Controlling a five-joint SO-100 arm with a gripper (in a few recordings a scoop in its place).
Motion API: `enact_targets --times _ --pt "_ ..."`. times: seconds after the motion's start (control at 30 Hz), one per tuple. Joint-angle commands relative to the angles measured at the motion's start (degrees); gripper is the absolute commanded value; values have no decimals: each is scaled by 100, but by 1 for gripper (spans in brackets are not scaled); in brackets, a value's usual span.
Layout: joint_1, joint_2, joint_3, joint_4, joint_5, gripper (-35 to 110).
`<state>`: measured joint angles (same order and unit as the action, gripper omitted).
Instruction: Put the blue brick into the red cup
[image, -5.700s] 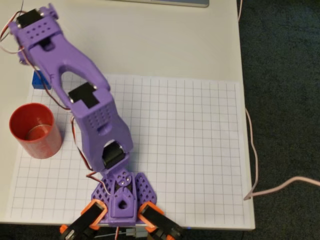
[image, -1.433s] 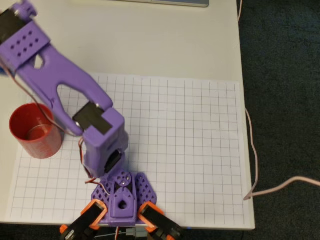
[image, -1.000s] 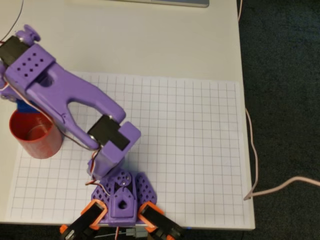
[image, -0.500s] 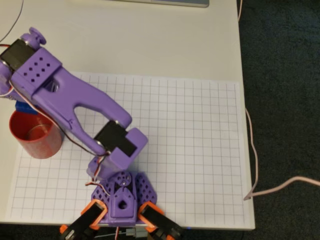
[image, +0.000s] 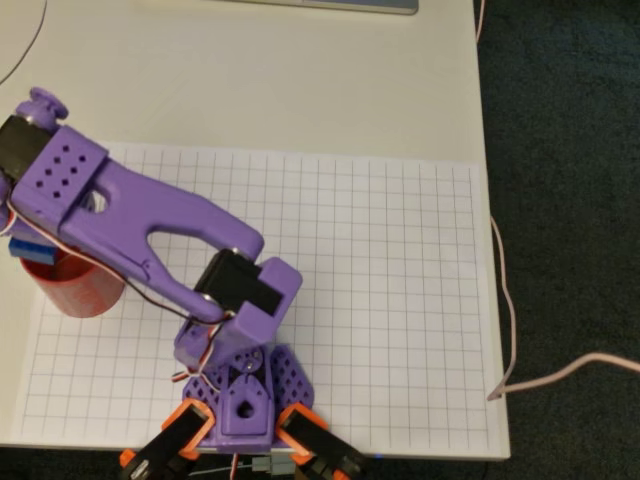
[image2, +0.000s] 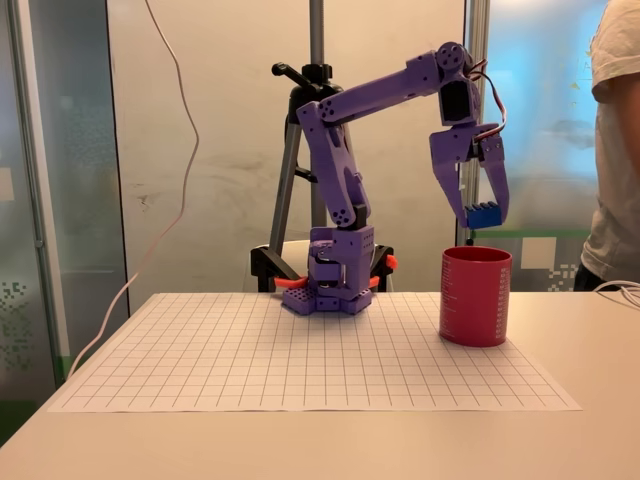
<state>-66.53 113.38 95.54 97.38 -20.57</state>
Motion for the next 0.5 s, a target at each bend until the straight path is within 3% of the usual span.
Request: enact_targets --times 0.0,0.47 --pt "-70 18 26 0 -97 0" --pt "413 141 26 26 -615 0"
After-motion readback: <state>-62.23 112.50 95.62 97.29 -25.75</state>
